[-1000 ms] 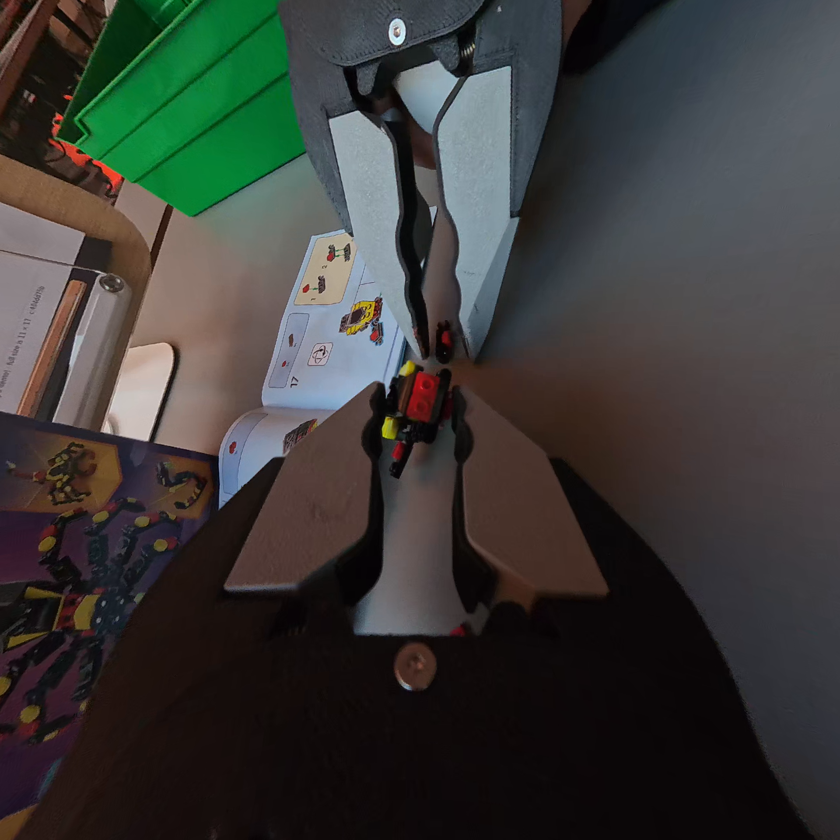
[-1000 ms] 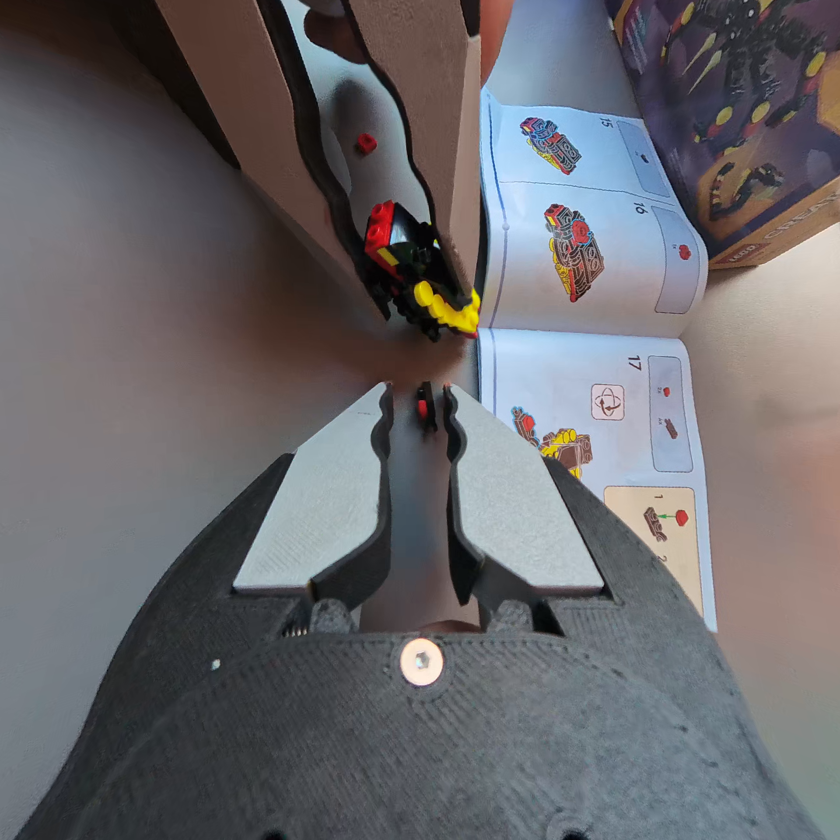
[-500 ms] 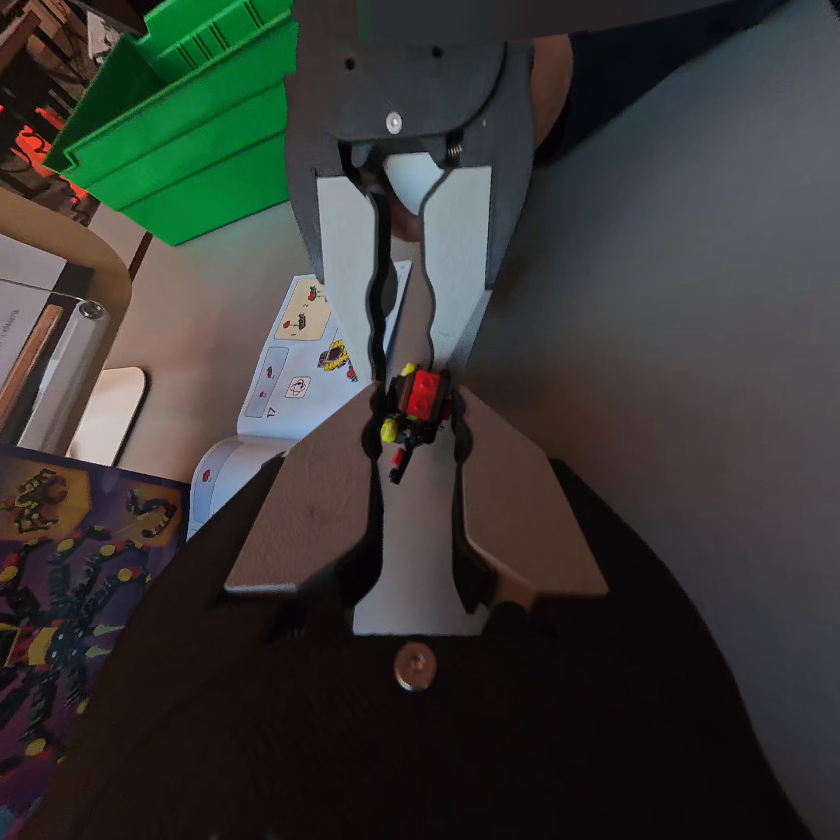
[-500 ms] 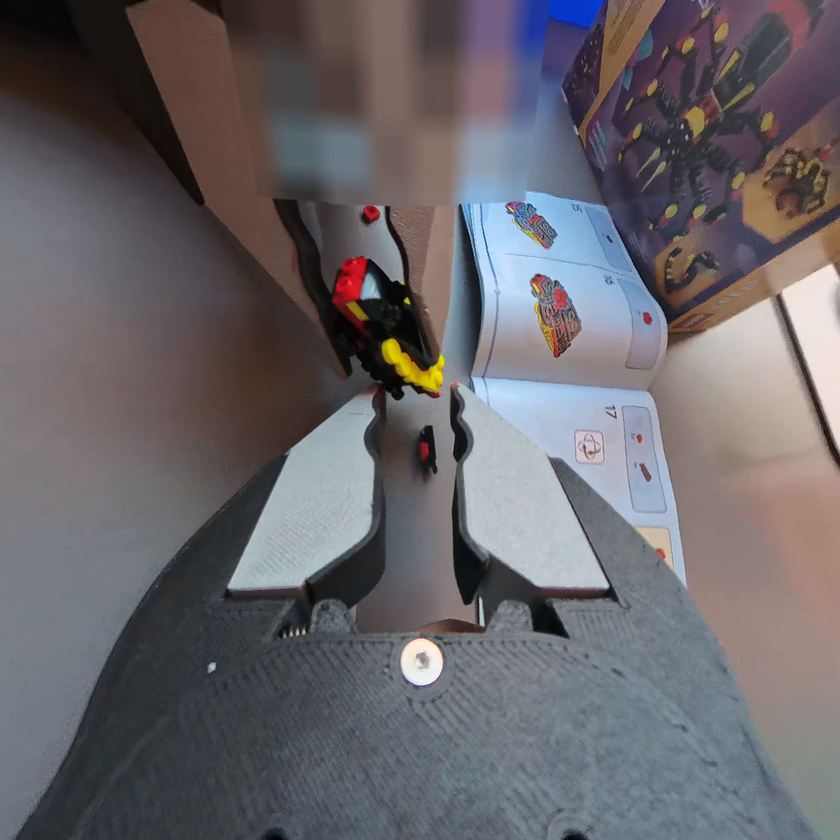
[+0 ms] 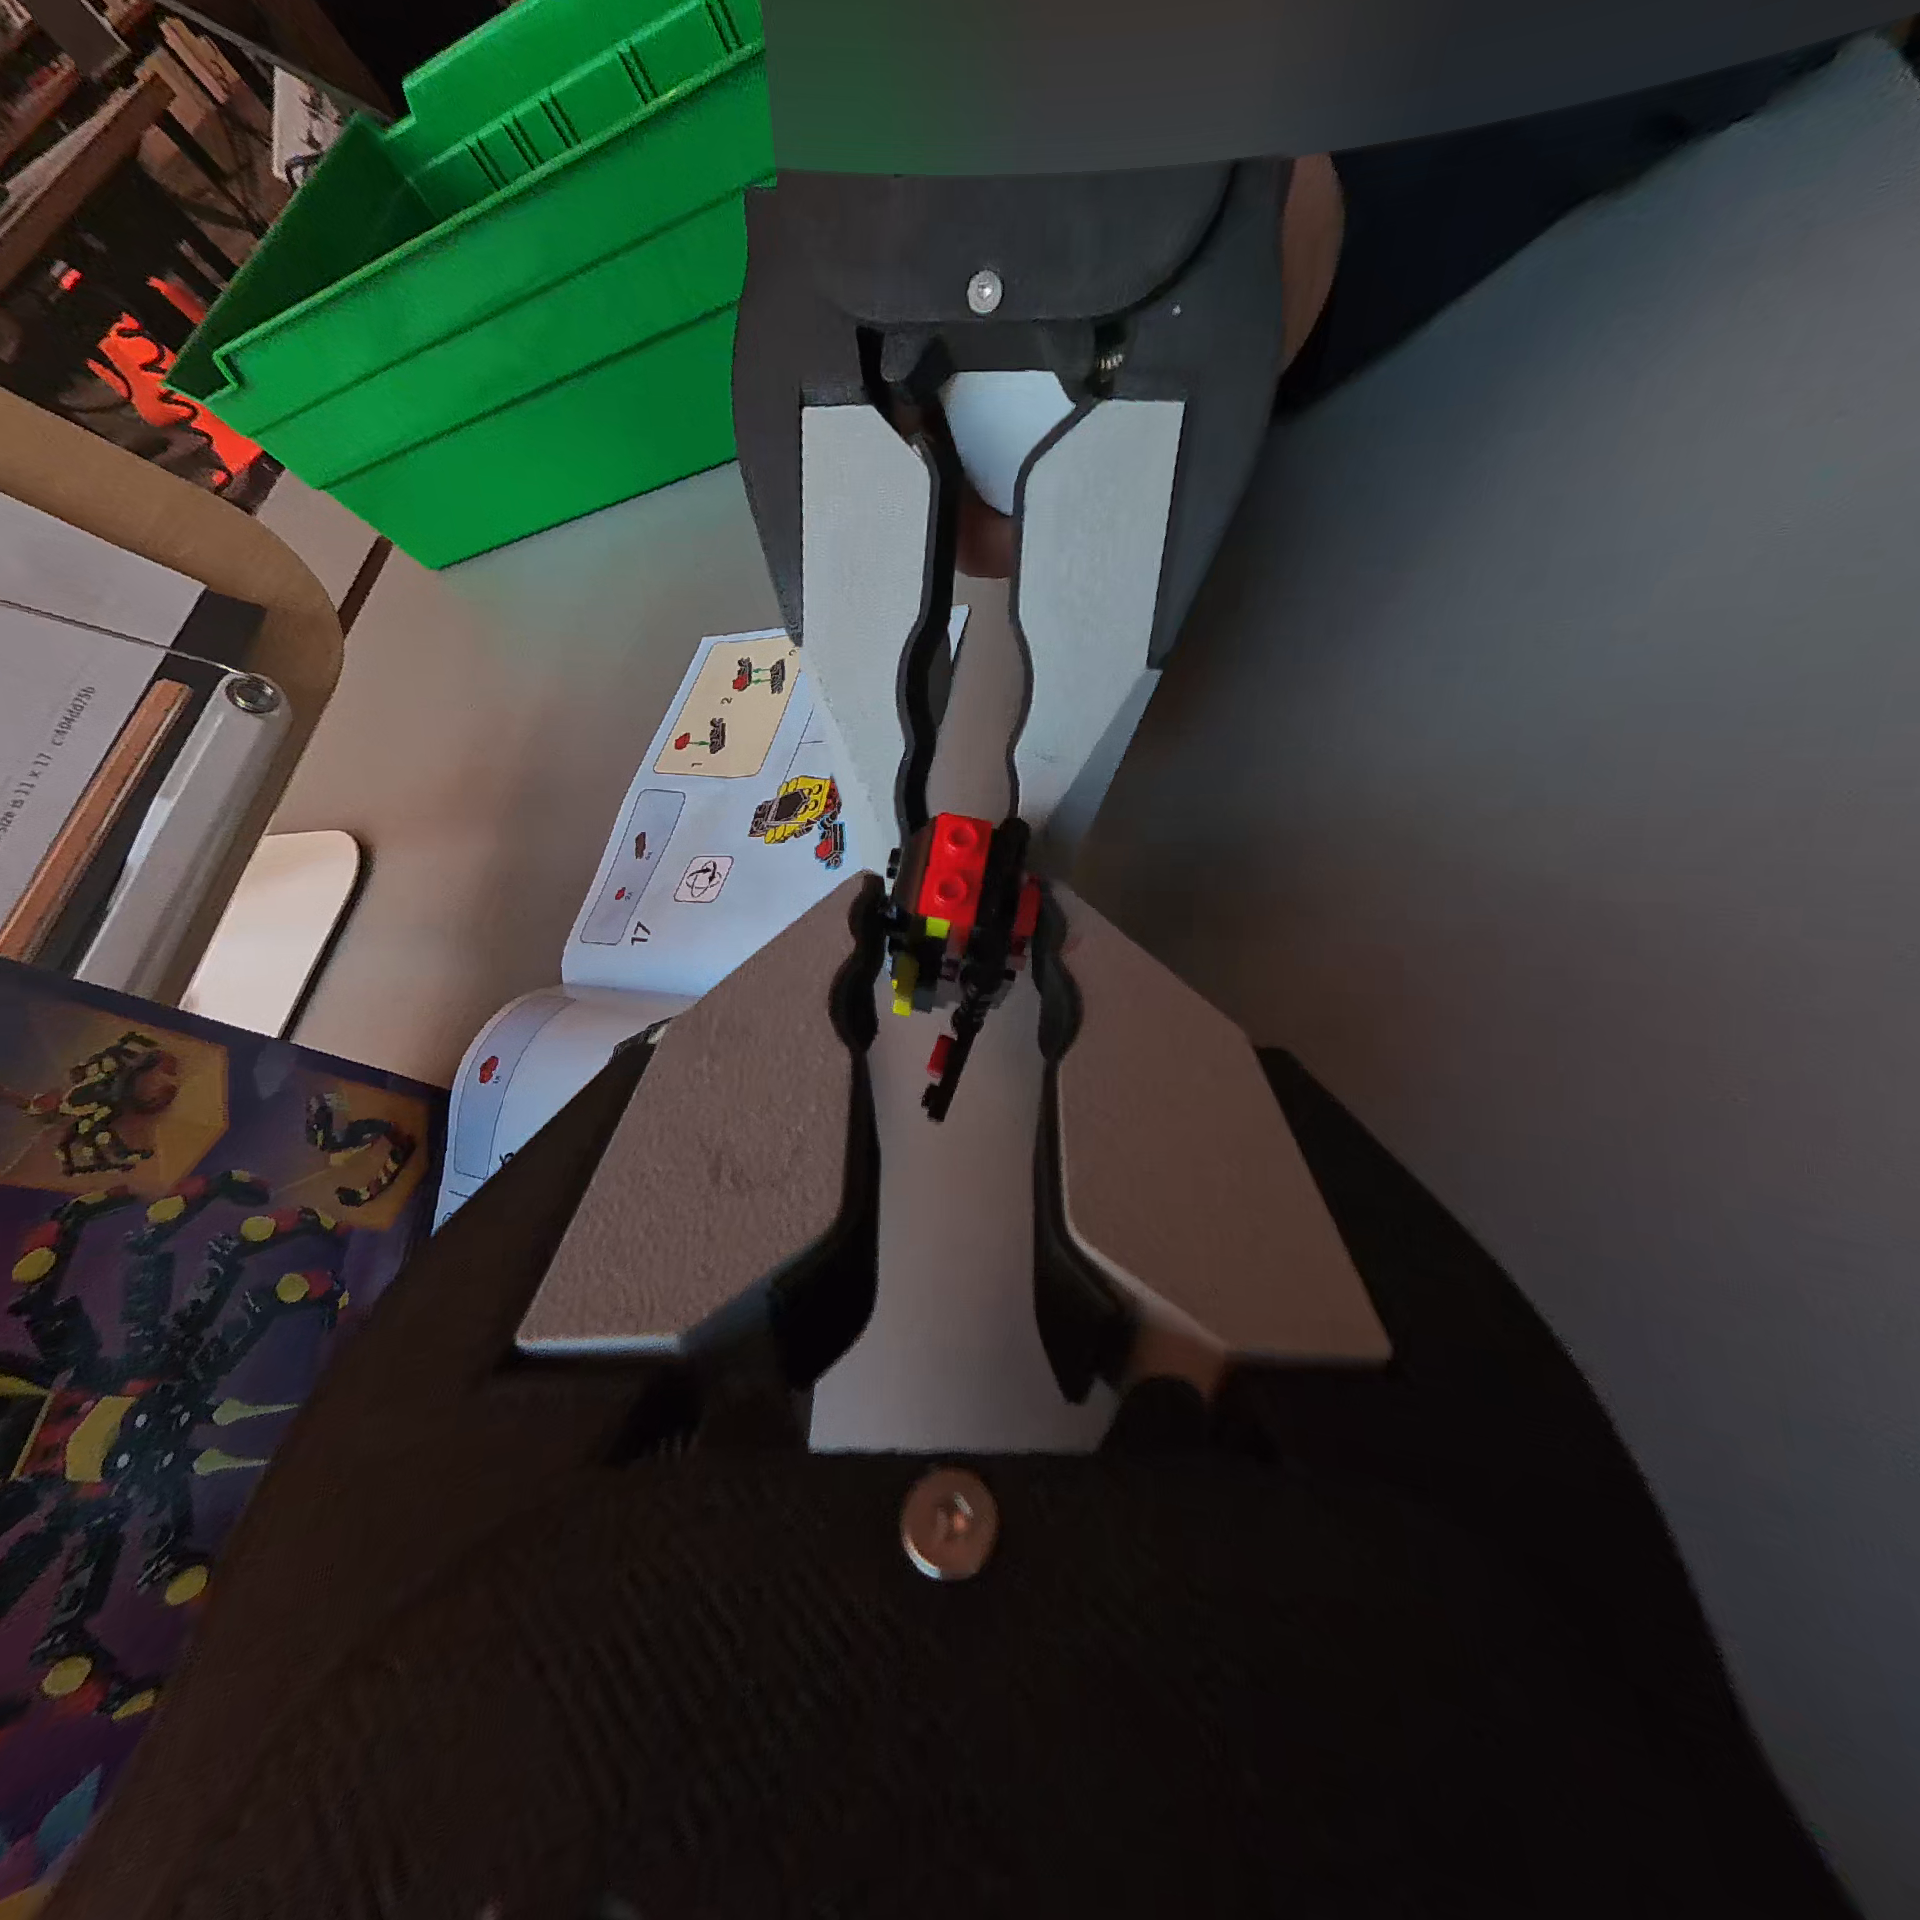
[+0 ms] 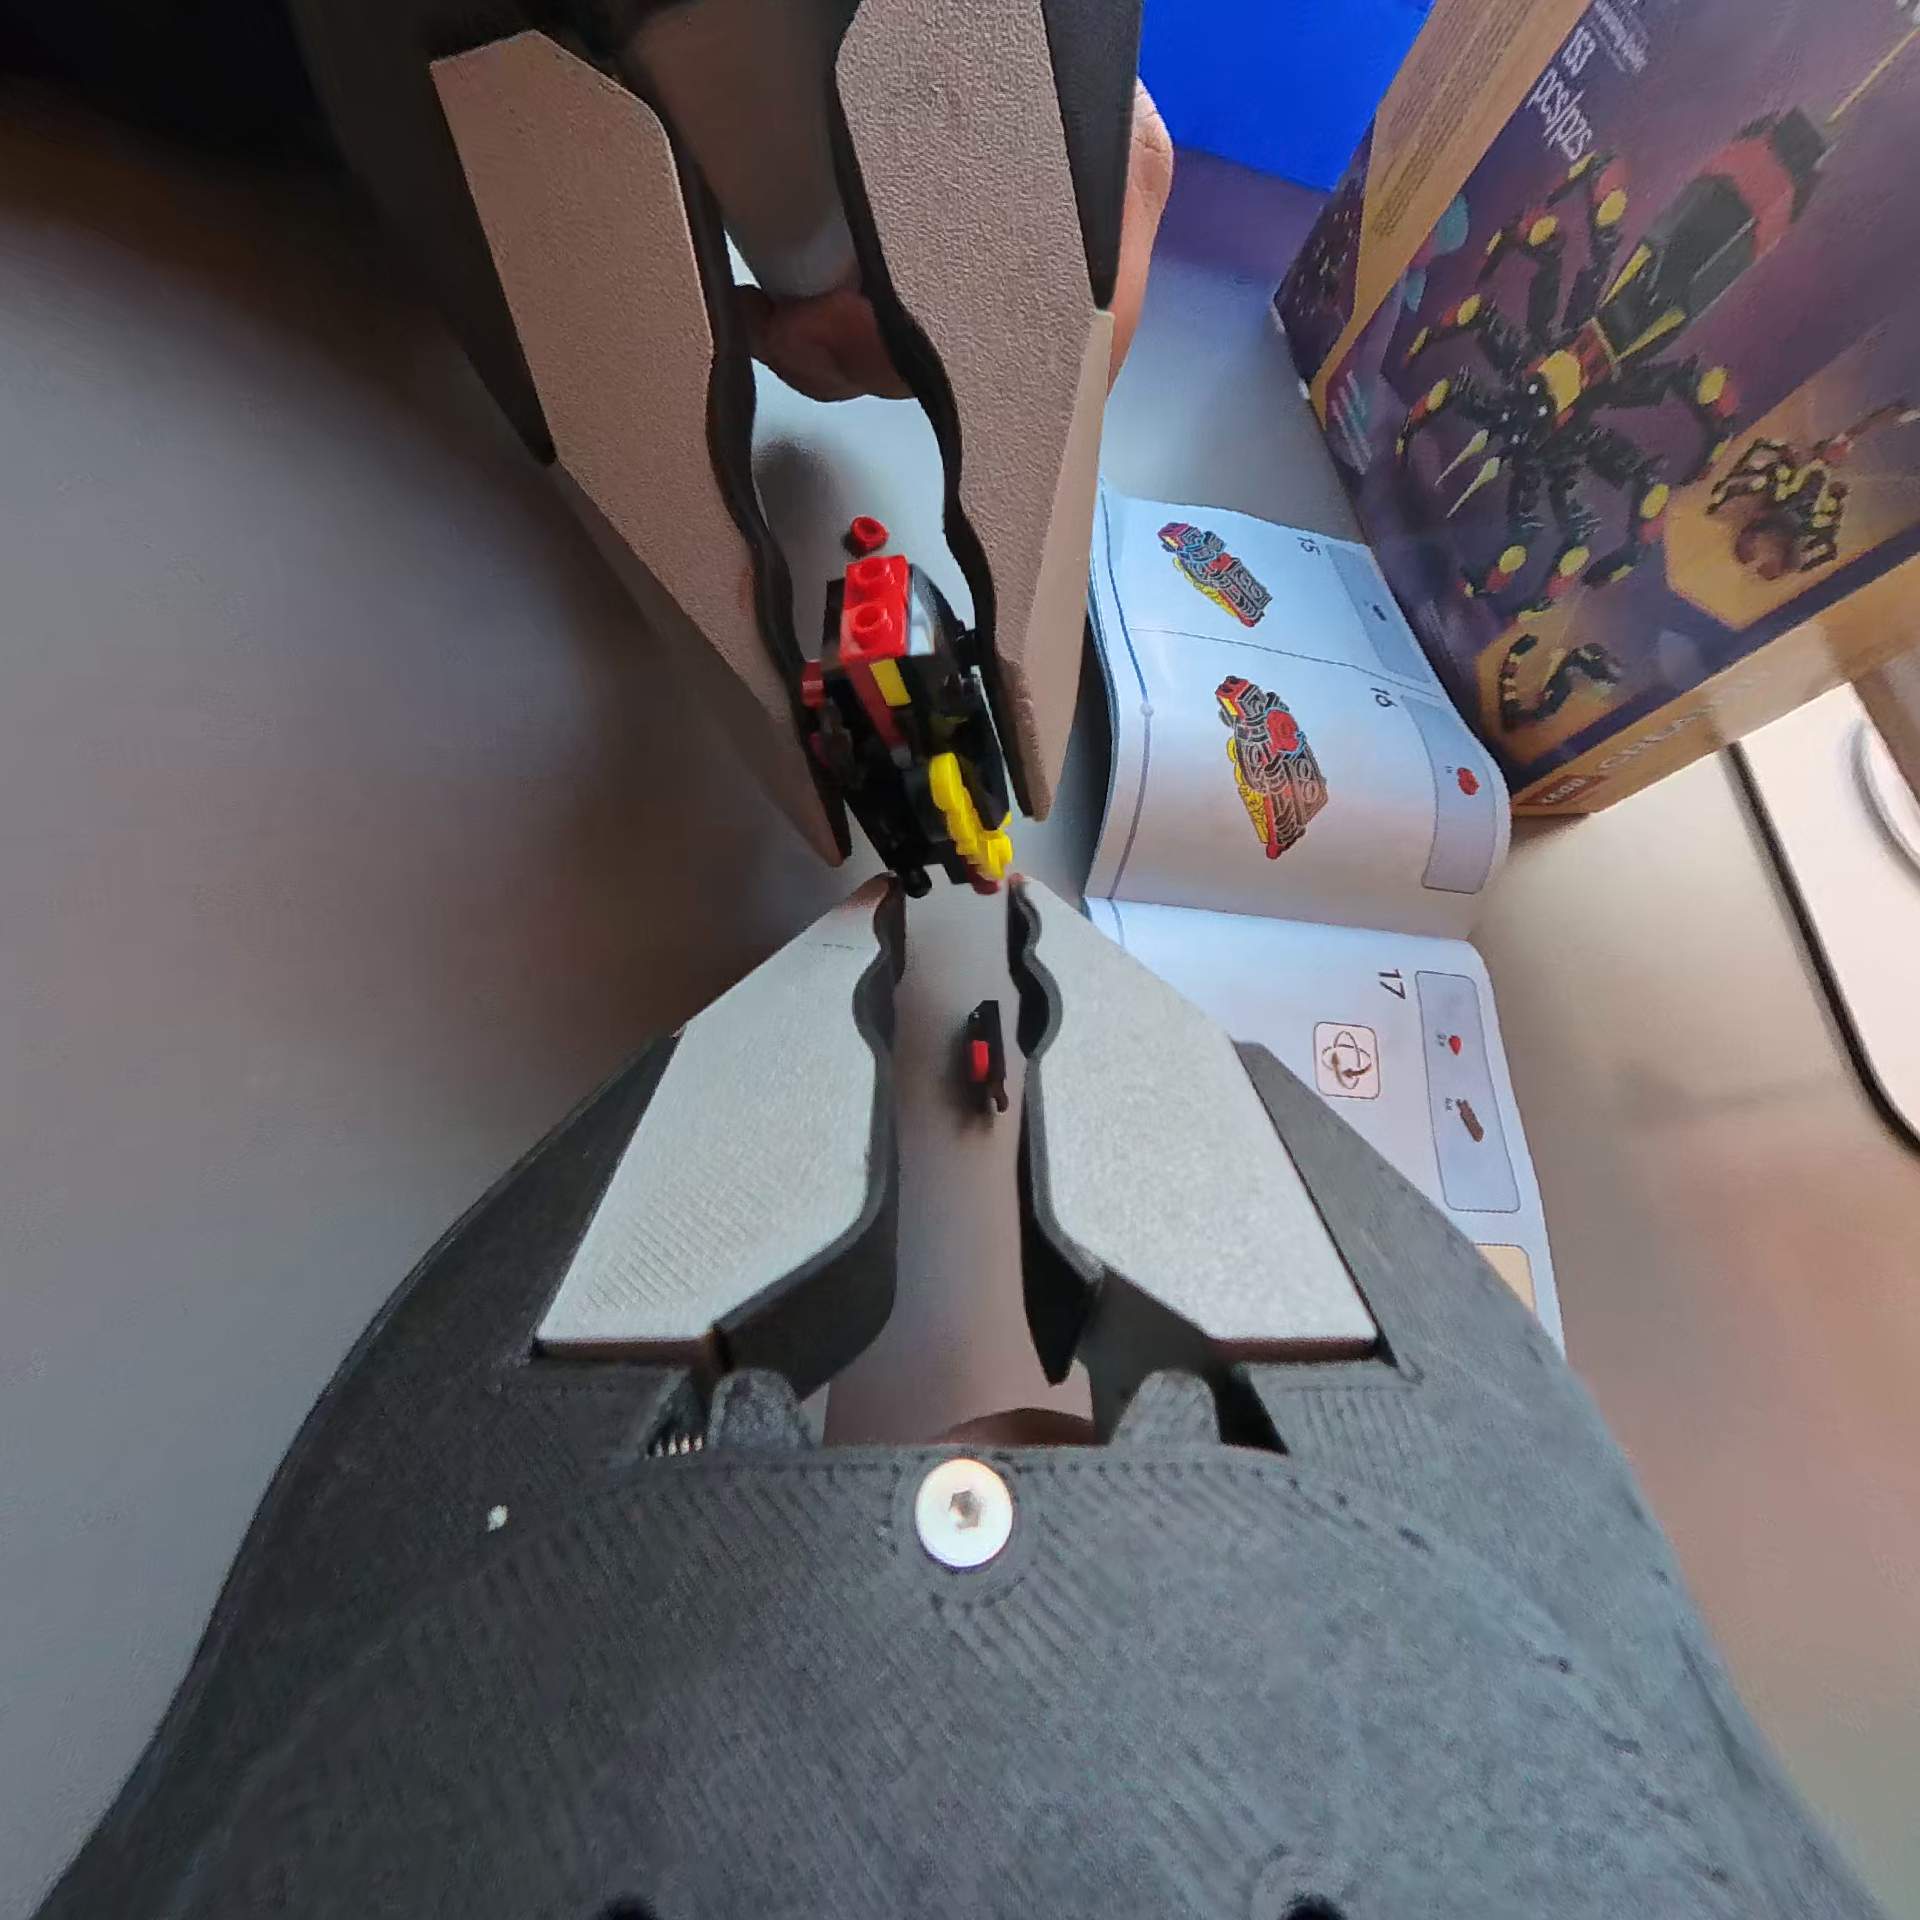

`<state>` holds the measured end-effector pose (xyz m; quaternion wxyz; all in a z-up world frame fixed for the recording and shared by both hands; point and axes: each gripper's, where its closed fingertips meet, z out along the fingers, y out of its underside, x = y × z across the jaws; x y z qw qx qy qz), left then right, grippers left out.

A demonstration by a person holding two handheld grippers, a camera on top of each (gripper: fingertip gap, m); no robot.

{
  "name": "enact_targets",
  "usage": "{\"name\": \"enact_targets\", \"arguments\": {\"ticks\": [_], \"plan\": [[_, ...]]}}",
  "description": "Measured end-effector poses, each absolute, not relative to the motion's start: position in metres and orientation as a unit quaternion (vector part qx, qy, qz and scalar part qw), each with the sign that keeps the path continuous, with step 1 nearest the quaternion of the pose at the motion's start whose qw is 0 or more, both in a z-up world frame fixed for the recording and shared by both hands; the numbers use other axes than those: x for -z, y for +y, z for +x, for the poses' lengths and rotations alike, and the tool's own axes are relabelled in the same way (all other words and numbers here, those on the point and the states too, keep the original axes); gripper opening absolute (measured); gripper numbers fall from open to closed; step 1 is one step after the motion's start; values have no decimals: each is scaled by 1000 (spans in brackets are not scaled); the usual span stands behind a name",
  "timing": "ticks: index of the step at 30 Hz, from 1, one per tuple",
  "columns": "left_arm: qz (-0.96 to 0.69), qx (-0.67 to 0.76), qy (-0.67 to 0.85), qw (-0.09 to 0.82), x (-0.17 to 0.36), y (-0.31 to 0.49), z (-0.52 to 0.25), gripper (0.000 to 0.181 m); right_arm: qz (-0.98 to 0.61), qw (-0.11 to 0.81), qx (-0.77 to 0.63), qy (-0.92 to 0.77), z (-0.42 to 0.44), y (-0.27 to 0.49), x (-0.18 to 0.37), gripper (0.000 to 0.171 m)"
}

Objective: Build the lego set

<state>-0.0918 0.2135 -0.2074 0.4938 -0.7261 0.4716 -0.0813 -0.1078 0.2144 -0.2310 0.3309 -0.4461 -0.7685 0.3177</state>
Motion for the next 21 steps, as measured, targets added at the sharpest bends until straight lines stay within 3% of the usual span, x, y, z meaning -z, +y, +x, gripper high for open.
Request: {"name": "enact_targets", "arguments": {"ticks": [2, 4, 6, 8, 15, 21], "plan": [[-720, 96, 470, 501, 204, 212, -89, 25, -446, 345, -312, -765, -109, 216, 229, 33], [-713, 110, 462, 515, 198, 211, -86, 25, -438, 350, -314, -766, -110, 213, 226, 38], [-705, 123, 457, 528, 192, 211, -82, 25, -428, 356, -316, -768, -110, 208, 223, 35], [-699, 134, 451, 539, 187, 210, -78, 25, -418, 366, -309, -772, -110, 206, 221, 21], [-704, 100, 457, 534, 193, 211, -90, 33, -389, 415, -296, -767, -108, 210, 210, 21], [-673, 85, 490, 548, 192, 206, -79, 24, -373, 419, -261, -786, -108, 207, 219, 21]]}}
